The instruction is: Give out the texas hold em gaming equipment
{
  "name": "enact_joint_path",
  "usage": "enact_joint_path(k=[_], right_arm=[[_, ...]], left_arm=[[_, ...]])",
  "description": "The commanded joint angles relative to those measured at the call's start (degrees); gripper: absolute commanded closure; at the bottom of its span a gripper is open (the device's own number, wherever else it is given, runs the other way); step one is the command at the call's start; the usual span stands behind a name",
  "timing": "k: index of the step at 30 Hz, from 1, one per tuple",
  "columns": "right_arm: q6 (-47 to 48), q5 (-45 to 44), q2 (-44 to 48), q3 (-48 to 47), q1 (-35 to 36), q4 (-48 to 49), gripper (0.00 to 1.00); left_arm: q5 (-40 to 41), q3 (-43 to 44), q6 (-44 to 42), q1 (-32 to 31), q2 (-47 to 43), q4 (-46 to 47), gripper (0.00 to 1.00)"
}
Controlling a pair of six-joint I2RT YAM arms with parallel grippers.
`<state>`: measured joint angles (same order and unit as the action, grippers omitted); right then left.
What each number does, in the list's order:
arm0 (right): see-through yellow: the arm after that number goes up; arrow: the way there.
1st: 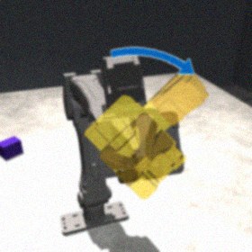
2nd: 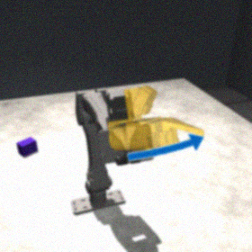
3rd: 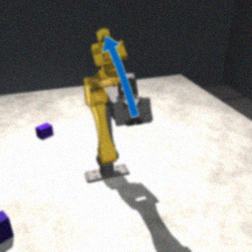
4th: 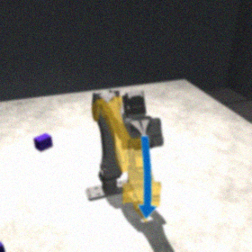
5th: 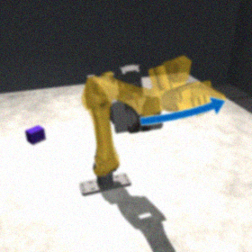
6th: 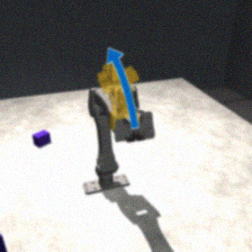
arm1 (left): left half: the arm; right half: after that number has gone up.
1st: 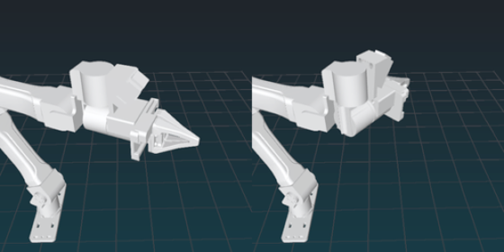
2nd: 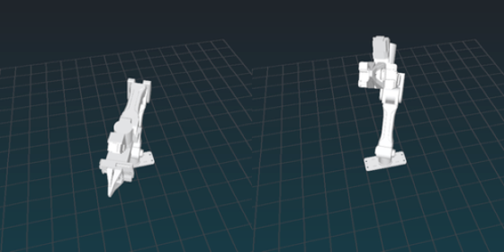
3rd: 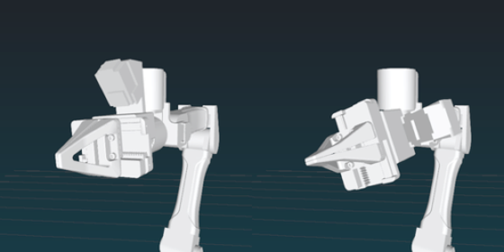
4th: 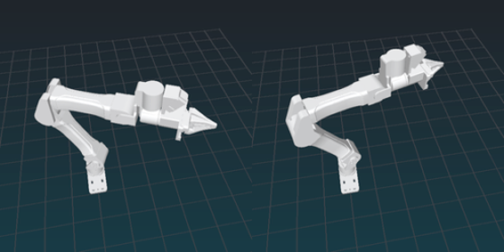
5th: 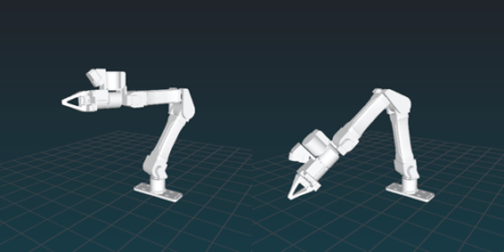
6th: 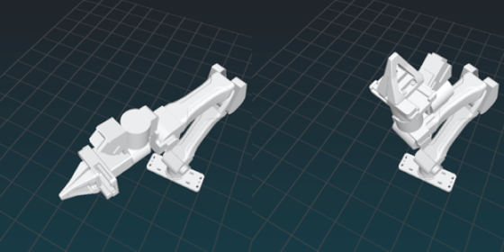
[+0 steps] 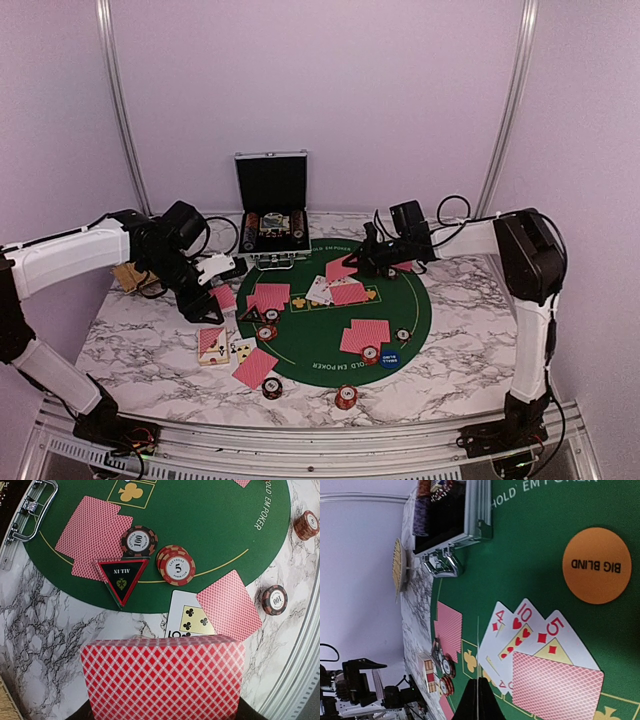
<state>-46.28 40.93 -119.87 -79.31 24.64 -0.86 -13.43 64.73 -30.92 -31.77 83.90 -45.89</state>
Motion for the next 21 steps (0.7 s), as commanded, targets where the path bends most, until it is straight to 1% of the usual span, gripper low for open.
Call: enact_joint_path(k=[1, 8, 11, 13, 15, 17, 21], right_arm=[[7.2, -4.9, -3.6, -3.7, 0.5, -7.7, 0.97], [10.9, -11.0, -4.6, -5.6, 0.5, -11.6, 0.97], [12.0, -12.1, -3.8, -5.5, 0.4, -12.9, 0.9], [12.1, -12.4, -2.8, -4.9, 0.5, -13.1, 0.82], [12.2, -12.6, -1.7, -4.4, 0.6, -13.1, 0.72], [12.2, -12.5, -0.5, -4.1, 0.7, -13.3, 0.67], [12.1, -12.4, 2.4, -3.8, 1.3, -13.7, 0.62]], left_arm=[[0.0, -2.6, -1.5, 0.1, -1.7, 1.2, 1.0], [1.1, -7.9, -2.5, 0.2, -1.4, 4.2, 1.0], [1.8, -10.0, -3.2, 0.2, -1.4, 5.7, 1.0], [2.2, -11.2, -3.6, 0.3, -1.5, 6.4, 1.0], [2.4, -12.3, -3.9, 0.3, -1.6, 7.1, 1.0], [2.7, -13.3, -4.3, 0.4, -1.7, 7.7, 1.0], [3.8, -15.4, -5.4, 1.1, -1.7, 8.7, 1.0]])
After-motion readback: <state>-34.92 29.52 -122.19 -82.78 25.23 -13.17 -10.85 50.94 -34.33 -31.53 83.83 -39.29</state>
